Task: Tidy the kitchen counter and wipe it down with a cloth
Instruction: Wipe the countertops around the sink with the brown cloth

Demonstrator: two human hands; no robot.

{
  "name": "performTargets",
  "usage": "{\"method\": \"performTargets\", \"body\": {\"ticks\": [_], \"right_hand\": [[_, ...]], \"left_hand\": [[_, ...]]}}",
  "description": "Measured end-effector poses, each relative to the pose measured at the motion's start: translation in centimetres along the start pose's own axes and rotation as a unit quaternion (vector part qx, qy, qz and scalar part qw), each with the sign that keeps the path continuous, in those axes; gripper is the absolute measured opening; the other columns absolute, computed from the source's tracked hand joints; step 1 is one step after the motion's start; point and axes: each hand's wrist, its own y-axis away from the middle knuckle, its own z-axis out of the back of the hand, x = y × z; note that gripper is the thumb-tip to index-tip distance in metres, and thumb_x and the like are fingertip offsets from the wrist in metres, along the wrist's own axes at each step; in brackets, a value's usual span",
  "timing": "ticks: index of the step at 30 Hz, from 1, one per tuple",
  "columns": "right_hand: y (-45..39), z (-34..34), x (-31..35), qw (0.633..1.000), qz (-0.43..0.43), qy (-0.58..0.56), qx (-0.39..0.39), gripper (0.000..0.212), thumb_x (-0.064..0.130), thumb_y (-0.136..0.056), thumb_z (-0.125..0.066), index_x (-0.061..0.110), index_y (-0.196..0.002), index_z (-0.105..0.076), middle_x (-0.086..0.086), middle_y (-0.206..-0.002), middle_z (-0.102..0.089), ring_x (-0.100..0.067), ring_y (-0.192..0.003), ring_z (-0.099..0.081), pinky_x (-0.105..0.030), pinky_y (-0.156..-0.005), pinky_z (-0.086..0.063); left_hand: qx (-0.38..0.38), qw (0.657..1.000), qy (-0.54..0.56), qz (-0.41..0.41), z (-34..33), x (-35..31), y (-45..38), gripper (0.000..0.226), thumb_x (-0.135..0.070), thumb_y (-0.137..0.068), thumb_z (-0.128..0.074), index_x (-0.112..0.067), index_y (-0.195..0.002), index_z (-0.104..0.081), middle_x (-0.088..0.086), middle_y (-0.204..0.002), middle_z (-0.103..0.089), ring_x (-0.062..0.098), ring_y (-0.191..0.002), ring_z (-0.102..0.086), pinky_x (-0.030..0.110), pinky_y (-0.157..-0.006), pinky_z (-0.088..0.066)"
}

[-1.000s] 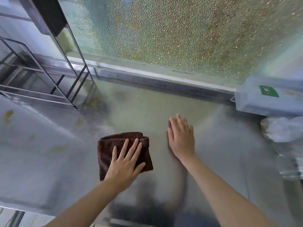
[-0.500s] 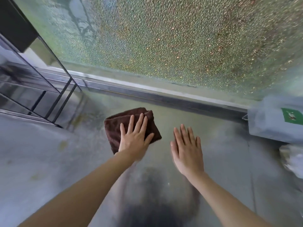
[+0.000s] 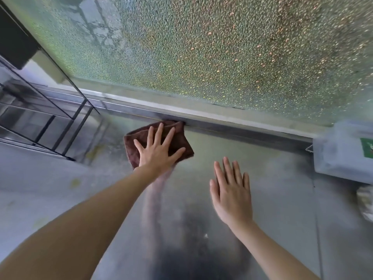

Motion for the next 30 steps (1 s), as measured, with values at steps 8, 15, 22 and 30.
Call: {"method": "performTargets", "body": {"ticks": [8, 15, 22, 30], "right_hand": [[0.1, -0.1, 0.0, 1.0, 0.0, 0.001, -0.005, 0.055, 0.043, -0.095, -0.021, 0.02, -0.142, -0.038, -0.006, -0.15, -0.034, -0.03, -0.139, -0.031, -0.052, -0.107, -0.03], [0.1, -0.5, -0.1, 1.0, 0.004, 0.004, -0.029, 0.055, 0.042, -0.093, -0.025, 0.019, -0.139, -0.044, -0.007, -0.148, -0.039, -0.031, -0.135, -0.037, -0.053, -0.105, -0.033], [0.1, -0.5, -0.2, 1.0, 0.006, 0.0, -0.001, 0.061, 0.048, -0.093, -0.009, 0.024, -0.147, -0.026, -0.002, -0.156, -0.02, -0.027, -0.144, -0.016, -0.049, -0.114, -0.017], [0.3, -0.7, -0.2, 1.0, 0.003, -0.012, -0.02, 0.067, 0.05, -0.089, 0.0, 0.025, -0.148, -0.021, 0.0, -0.157, -0.015, -0.024, -0.146, -0.01, -0.047, -0.115, -0.01]], "left_hand": [[0.016, 0.986, -0.059, -0.155, -3.1, -1.1, 8.5, 0.073, -0.072, -0.077, -0.012, -0.046, -0.143, 0.003, -0.011, -0.157, 0.009, 0.02, -0.146, 0.011, 0.063, -0.11, 0.003], [-0.056, 0.998, 0.012, 0.012, -1.1, 1.7, 2.1, 0.066, -0.065, -0.086, -0.032, -0.044, -0.144, -0.01, -0.01, -0.158, -0.002, 0.019, -0.146, 0.003, 0.063, -0.111, -0.002], [-0.044, 0.995, -0.015, -0.084, -4.4, -1.5, 9.4, 0.071, -0.068, -0.081, -0.017, -0.041, -0.145, -0.007, -0.005, -0.158, -0.003, 0.024, -0.146, -0.001, 0.06, -0.112, -0.002], [-0.034, 0.995, -0.015, -0.096, -3.7, 3.7, 9.8, 0.071, -0.072, -0.077, -0.021, -0.047, -0.143, -0.011, -0.014, -0.157, -0.005, 0.018, -0.146, -0.002, 0.059, -0.113, -0.003]]}}
